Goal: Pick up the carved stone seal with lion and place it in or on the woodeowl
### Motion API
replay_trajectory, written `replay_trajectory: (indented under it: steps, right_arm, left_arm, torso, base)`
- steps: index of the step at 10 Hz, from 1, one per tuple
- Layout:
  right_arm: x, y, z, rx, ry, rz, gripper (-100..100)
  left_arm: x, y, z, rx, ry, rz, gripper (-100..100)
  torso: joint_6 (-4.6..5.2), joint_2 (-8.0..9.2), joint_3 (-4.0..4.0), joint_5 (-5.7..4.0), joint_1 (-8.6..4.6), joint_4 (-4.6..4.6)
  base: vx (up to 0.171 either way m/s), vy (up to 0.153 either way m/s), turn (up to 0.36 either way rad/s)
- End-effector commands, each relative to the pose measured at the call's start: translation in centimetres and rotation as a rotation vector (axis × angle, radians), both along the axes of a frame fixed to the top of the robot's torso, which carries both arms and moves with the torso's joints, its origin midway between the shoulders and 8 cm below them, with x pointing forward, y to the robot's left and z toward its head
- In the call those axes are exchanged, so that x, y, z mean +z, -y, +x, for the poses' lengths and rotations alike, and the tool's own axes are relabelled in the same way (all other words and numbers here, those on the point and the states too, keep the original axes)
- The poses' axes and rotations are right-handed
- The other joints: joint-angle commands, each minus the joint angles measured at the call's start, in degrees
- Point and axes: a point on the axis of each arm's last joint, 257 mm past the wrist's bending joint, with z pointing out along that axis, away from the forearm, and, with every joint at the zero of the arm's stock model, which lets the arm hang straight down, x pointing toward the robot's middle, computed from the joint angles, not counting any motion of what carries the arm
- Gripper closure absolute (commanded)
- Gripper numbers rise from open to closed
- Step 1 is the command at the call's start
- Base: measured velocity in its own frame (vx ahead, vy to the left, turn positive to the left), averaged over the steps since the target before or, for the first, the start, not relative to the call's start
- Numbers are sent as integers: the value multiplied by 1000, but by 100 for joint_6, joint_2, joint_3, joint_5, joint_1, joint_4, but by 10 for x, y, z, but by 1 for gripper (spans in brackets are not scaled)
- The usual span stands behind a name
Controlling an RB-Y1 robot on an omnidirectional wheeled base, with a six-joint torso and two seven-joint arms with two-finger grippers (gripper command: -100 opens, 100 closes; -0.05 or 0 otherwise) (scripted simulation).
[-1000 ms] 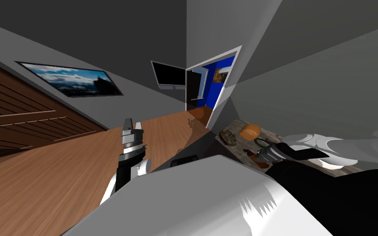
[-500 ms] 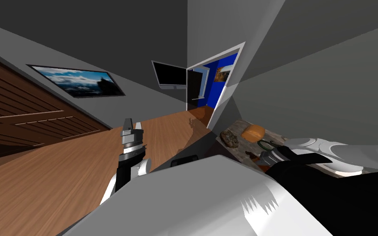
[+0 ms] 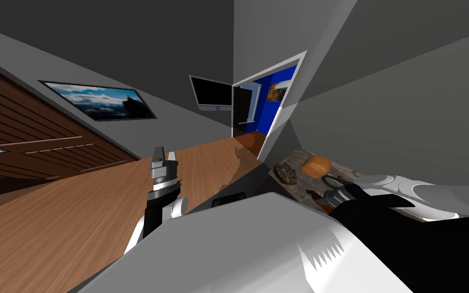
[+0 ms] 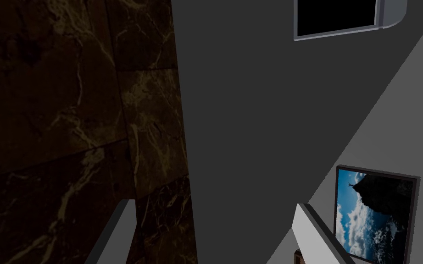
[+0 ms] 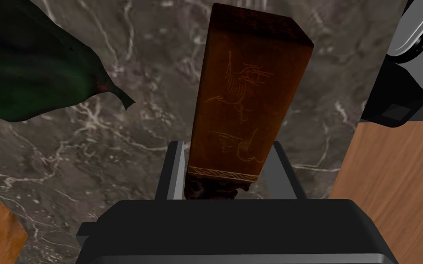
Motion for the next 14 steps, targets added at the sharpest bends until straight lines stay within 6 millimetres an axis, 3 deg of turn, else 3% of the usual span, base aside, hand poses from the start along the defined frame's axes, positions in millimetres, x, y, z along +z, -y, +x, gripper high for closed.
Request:
replay_trajectory:
  steps: [1, 3, 4, 5, 7, 8, 9, 10, 13, 14]
  right_arm:
    - [0, 0, 0, 0, 0, 0, 100]
    - [0, 0, 0, 0, 0, 0, 100]
    - [0, 0, 0, 1, 0, 0, 0]
    - [8, 0, 7, 11, -2, 1, 100]
    - [22, 0, 25, 28, -6, 2, 100]
    - [17, -1, 21, 26, -4, 0, 100]
    - [18, -1, 22, 25, -5, 1, 0]
    - [39, 17, 46, 61, 9, -50, 100]
    - [41, 19, 48, 68, 7, -56, 100]
    - [56, 28, 66, 94, 14, -87, 100]
  left_arm:
    - [0, 0, 0, 0, 0, 0, 0]
    - [0, 0, 0, 0, 0, 0, 0]
    - [0, 0, 0, 0, 0, 0, 0]
    - [0, 0, 0, 0, 0, 0, 0]
    - [0, 0, 0, 0, 0, 0, 0]
    - [0, 0, 0, 0, 0, 0, 0]
    - [0, 0, 0, 0, 0, 0, 0]
    - [0, 0, 0, 0, 0, 0, 0]
    - [0, 0, 0, 0, 0, 0, 0]
    - [0, 0, 0, 0, 0, 0, 0]
  torso:
    - [0, 0, 0, 0, 0, 0]
    - [0, 0, 0, 1, 0, 0]
    - [1, 0, 0, 1, 0, 0]
    - [1, 0, 0, 1, 0, 0]
    - [4, 8, 4, 6, 6, 1]
    - [2, 9, 5, 7, 8, 2]
    - [4, 6, 4, 4, 7, 1]
    - [3, 3, 2, 4, 5, 1]
    - [-4, 13, 10, 24, 53, 7]
    - [-3, 5, 5, 18, 30, 5]
  base:
    - [0, 0, 0]
    - [0, 0, 0]
    - [0, 0, 0]
    - [-10, 0, -85]
    - [-26, 5, -103]
    - [-11, 4, -9]
    - [0, 0, 0]
    - [-45, 113, -29]
    - [-28, 80, -7]
    - [-22, 58, -14]
